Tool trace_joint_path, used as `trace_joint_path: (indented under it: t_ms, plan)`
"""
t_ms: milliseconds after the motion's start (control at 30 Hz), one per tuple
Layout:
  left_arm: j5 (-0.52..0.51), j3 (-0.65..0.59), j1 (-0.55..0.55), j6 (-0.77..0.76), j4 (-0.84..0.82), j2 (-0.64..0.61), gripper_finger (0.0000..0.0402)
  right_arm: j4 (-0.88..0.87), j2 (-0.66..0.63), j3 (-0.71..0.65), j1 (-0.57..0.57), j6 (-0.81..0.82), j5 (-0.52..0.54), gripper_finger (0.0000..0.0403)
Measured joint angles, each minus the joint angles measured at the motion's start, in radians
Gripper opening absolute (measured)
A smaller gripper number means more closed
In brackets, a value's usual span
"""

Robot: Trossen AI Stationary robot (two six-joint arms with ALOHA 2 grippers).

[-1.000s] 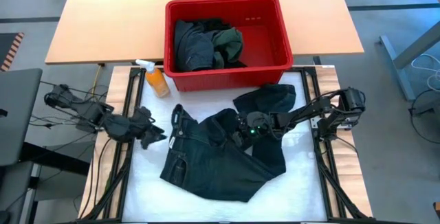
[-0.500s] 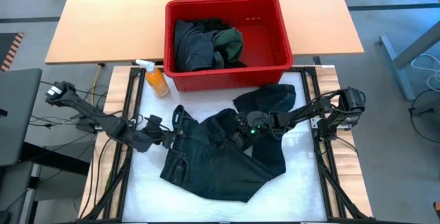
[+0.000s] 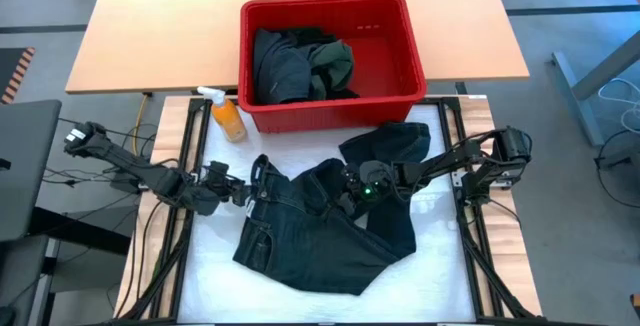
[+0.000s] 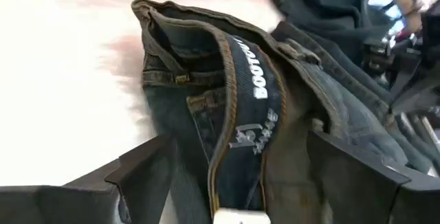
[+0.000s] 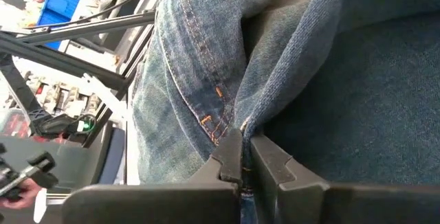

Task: Fold Laundry from Bin
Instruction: Fold the blue pants

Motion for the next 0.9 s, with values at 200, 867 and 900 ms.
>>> trace_joint_path:
  t_ms: [200, 867, 900]
  plan:
    - [0.054, -0.172, 0.068, 0.164, 0.486, -0.003, 0.0313, 0.001, 0.0, 0.0, -0.004, 0.019, -0.003, 0.003]
    - [0.538, -0.298, 0.129, 0.33, 0.834, -0.118, 0.0309, 0.006, 0.0, 0.0, -0.004, 0.029, -0.001, 0.003]
    - [0.555, -0.298, 0.129, 0.332, 0.818, -0.14, 0.0309, 0.006, 0.0, 0.0, -0.004, 0.029, -0.001, 0.003]
